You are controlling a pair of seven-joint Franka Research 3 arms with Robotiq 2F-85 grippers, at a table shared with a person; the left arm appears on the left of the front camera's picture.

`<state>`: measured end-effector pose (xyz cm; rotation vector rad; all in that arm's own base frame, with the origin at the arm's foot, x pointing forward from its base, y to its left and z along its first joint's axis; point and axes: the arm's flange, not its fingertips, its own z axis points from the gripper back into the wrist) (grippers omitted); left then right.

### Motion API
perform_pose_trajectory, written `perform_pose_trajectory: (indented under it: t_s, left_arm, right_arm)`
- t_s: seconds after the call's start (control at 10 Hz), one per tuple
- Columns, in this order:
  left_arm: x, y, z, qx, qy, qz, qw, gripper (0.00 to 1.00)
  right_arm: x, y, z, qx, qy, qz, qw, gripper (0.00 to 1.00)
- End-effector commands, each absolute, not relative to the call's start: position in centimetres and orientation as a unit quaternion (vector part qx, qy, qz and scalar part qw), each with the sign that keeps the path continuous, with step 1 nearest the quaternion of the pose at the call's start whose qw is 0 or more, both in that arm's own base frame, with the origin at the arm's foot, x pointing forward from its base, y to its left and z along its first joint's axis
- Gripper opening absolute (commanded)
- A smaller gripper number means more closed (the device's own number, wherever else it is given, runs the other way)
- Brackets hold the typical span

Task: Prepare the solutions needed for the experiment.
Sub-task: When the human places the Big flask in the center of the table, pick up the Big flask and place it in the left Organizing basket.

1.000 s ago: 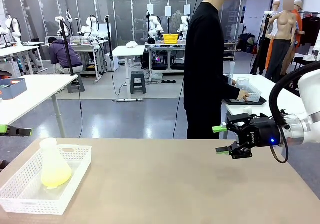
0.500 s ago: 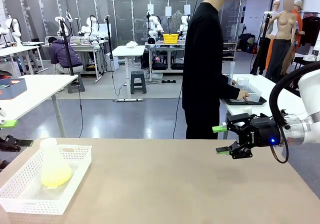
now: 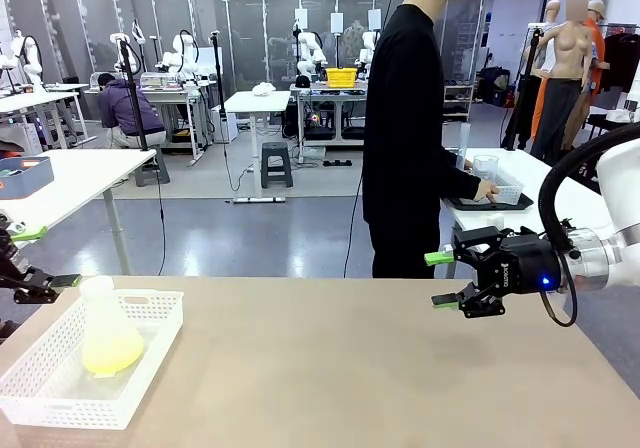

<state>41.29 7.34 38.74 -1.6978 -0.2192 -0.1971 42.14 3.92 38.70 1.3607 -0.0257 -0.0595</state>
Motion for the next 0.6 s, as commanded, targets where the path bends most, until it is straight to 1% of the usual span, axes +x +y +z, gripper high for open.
perform_pose_trajectory:
  t_s: [0.0,0.5]
  left_arm:
    - [41.13,7.66,39.13,-0.738,-0.112,-0.095,0.659,1.0]
    - [41.13,7.66,39.13,-0.738,-0.112,-0.095,0.659,1.0]
  right_arm:
    - [41.95,4.04,38.69,0.627,-0.016,-0.029,0.779,0.82]
    - [41.95,4.04,38.69,0.627,-0.016,-0.029,0.779,0.82]
